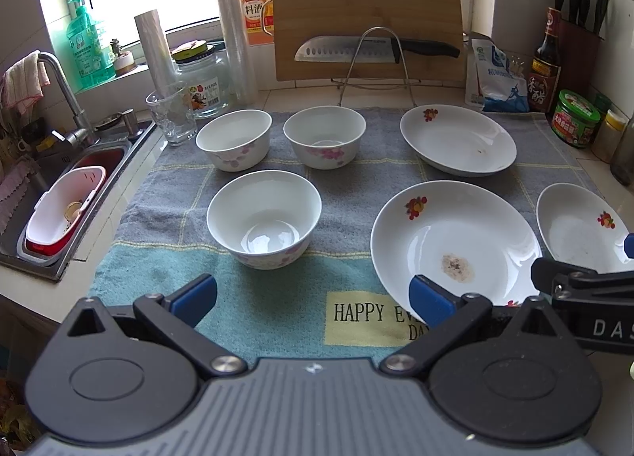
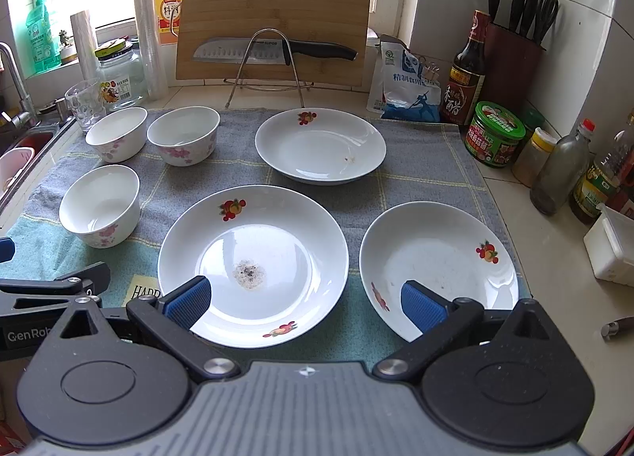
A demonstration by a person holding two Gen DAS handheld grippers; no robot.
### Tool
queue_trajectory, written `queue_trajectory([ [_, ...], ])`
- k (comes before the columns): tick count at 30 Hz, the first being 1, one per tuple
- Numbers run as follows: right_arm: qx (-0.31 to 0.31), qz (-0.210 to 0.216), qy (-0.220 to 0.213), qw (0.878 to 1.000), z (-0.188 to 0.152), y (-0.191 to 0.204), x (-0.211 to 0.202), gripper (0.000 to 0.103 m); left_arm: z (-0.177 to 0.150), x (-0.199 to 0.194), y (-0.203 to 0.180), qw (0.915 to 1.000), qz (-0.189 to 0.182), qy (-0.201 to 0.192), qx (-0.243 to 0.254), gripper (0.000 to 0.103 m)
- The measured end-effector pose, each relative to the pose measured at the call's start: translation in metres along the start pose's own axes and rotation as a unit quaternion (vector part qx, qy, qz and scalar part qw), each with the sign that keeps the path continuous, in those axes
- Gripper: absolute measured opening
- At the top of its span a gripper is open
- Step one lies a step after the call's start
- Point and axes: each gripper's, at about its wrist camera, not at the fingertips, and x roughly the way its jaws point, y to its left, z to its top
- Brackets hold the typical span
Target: Organize plates and bowls
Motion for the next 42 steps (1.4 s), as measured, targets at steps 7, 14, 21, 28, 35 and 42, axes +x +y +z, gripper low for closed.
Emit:
queue_trajectory([
  [7,-0.001,-0.001,-0.001,1.0,0.003,0.002,0.0,0.103,0.003,0.001,0.002,1.0,0.001,-0.001,0.002,0.102],
  [14,-0.001,-0.002,-0.001,1.0,0.003,0.002,0.001,0.103,0.003,0.001,0.001,1.0,0.001,-0.002,0.002,0.102],
  [21,-0.002,-0.004,-0.002,1.0,0.003,0.003,0.001,0.103,0.004,0.002,0.001,1.0,0.0,-0.002,0.004,0.102],
  [28,-0.001,-0.007,-0.002,1.0,0.003,0.005,0.001,0.103,0.002,0.005,0.005,1.0,-0.003,-0.004,0.008,0.102],
  [35,0.0,-0.014,-0.004,1.0,0.002,0.011,0.0,0.103,0.0,0.006,0.01,0.9998,-0.014,-0.008,0.011,0.102],
  [42,0.001,-0.027,-0.018,0.999,0.005,0.02,-0.004,0.103,0.001,0.009,0.019,0.9989,-0.04,-0.021,0.015,0.102],
])
